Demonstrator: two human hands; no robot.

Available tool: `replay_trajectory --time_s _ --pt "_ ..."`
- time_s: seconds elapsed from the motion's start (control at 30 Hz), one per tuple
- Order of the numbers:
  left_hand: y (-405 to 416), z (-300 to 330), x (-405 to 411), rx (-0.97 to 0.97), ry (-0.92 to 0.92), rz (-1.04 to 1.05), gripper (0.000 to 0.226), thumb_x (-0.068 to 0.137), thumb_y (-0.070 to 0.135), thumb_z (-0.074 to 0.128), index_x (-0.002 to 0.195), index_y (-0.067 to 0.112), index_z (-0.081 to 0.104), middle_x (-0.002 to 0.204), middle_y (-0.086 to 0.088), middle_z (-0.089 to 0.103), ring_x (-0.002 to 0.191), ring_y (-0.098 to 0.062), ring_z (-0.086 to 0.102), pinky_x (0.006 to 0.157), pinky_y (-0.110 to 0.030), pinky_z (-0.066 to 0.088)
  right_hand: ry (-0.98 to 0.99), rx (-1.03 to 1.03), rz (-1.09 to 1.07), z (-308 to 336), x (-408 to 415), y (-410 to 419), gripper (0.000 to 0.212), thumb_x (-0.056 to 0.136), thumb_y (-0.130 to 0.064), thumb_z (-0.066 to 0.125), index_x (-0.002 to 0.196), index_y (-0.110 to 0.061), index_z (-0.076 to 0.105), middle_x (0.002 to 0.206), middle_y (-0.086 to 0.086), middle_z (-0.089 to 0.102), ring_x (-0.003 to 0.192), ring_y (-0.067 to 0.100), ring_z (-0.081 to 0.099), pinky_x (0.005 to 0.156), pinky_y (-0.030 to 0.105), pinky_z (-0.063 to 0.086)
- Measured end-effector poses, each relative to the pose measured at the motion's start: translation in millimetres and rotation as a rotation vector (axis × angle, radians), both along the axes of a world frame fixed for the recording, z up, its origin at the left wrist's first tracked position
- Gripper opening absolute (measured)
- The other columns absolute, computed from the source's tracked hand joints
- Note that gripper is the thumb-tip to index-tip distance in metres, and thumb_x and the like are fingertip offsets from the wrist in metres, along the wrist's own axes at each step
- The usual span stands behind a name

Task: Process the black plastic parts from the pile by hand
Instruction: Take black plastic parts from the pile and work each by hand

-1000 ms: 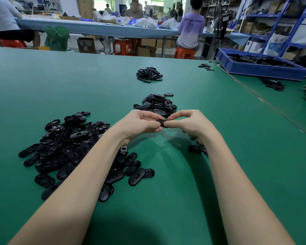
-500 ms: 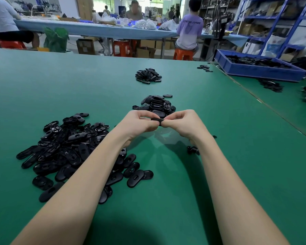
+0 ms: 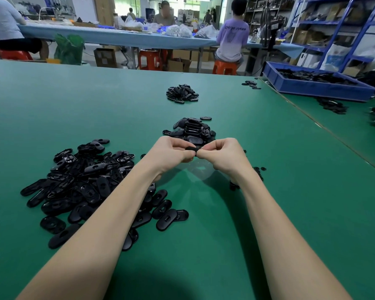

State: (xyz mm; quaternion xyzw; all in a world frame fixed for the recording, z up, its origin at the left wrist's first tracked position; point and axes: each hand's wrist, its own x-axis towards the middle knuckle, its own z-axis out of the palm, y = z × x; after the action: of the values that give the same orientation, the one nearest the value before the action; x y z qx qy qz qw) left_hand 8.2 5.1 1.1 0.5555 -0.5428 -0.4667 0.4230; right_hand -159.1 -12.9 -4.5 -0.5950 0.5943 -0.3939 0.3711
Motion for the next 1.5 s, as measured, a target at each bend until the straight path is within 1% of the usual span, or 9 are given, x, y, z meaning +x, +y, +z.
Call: replay_trajectory --time_s 0.2,0.47,0.8,1.0,1.1,1.2,1.33,1.4,1.5 --pt "-1 -1 -1 -0.021 -0.054 0.007 0.016 0.089 0.005 0.072 0.085 0.021 0.072 0.069 0.000 0.074 0.063 -0.008 0.064 0.077 -0.021 0.054 -0.043 0.000 0.000 -3 1 0 0.014 0.069 -0.027 0.085 0.076 -0.018 0.076 0.066 -0.007 0.068 0.054 0.006 0.054 0.058 0.026 0.047" --pt "-2 -5 3 0.023 0.095 -0.018 0.014 0.086 0.002 0.075 0.090 0.014 0.075 0.082 -0.006 0.077 0.077 -0.013 0.071 0.085 -0.025 0.057 -0.111 0.031 0.028 -3 -1 1 0.011 0.072 -0.022 0.085 0.074 -0.018 0.075 0.063 -0.010 0.067 0.054 0.007 0.055 0.057 0.024 0.049" --pt "-2 -4 -2 0.009 0.038 0.022 0.014 0.087 0.000 0.073 0.088 0.014 0.074 0.076 -0.005 0.075 0.071 -0.012 0.068 0.078 -0.021 0.055 -0.086 0.010 0.003 -5 2 2 0.014 0.069 -0.022 0.086 0.074 -0.016 0.074 0.053 -0.013 0.063 0.045 0.003 0.052 0.057 0.027 0.048" --pt "0 -5 -3 -0.015 0.126 0.060 0.013 0.087 0.000 0.074 0.097 0.008 0.074 0.084 -0.009 0.076 0.073 -0.013 0.069 0.077 -0.019 0.058 -0.101 -0.073 0.093 -2 -4 4 0.012 0.080 -0.020 0.083 0.083 -0.020 0.072 0.064 -0.010 0.065 0.052 0.006 0.053 0.050 0.020 0.046" --pt "-1 -3 -4 -0.028 0.179 0.099 0.017 0.086 0.001 0.074 0.101 0.009 0.072 0.084 -0.011 0.076 0.072 -0.014 0.068 0.077 -0.020 0.059 0.054 -0.237 0.159 1 -7 4 0.016 0.081 -0.021 0.082 0.085 -0.030 0.071 0.067 -0.012 0.065 0.050 -0.002 0.050 0.052 0.011 0.041" --pt "-4 -2 1 -0.014 0.161 0.113 0.022 0.087 0.009 0.075 0.108 0.013 0.068 0.086 -0.006 0.077 0.073 -0.012 0.070 0.078 -0.024 0.061 0.110 -0.276 0.017 1 -9 -7 0.011 0.080 -0.026 0.081 0.081 -0.033 0.073 0.064 -0.015 0.068 0.052 -0.004 0.054 0.055 0.013 0.042" --pt "-10 -2 10 -0.008 0.152 0.174 0.010 0.090 0.011 0.071 0.100 0.011 0.069 0.076 0.000 0.073 0.076 -0.017 0.068 0.078 -0.025 0.061 0.069 -0.191 -0.321 4 -14 -42 0.009 0.079 -0.036 0.079 0.079 -0.030 0.073 0.067 -0.018 0.066 0.069 0.001 0.062 0.066 0.022 0.043" --pt "-12 -3 11 -0.005 0.154 0.162 0.005 0.090 0.011 0.070 0.095 0.011 0.070 0.072 0.000 0.072 0.076 -0.017 0.067 0.076 -0.024 0.060 0.059 -0.120 -0.373 9 -11 -61 0.011 0.079 -0.038 0.078 0.084 -0.030 0.074 0.076 -0.017 0.068 0.078 0.011 0.063 0.064 0.023 0.040" --pt "-13 -1 11 -0.007 0.135 0.141 0.002 0.092 0.012 0.068 0.094 0.012 0.070 0.082 -0.004 0.073 0.075 -0.015 0.067 0.075 -0.024 0.059 0.098 -0.039 -0.339 13 0 -88 0.013 0.080 -0.035 0.077 0.093 -0.030 0.076 0.096 -0.006 0.072 0.088 0.017 0.064 0.073 0.025 0.045"
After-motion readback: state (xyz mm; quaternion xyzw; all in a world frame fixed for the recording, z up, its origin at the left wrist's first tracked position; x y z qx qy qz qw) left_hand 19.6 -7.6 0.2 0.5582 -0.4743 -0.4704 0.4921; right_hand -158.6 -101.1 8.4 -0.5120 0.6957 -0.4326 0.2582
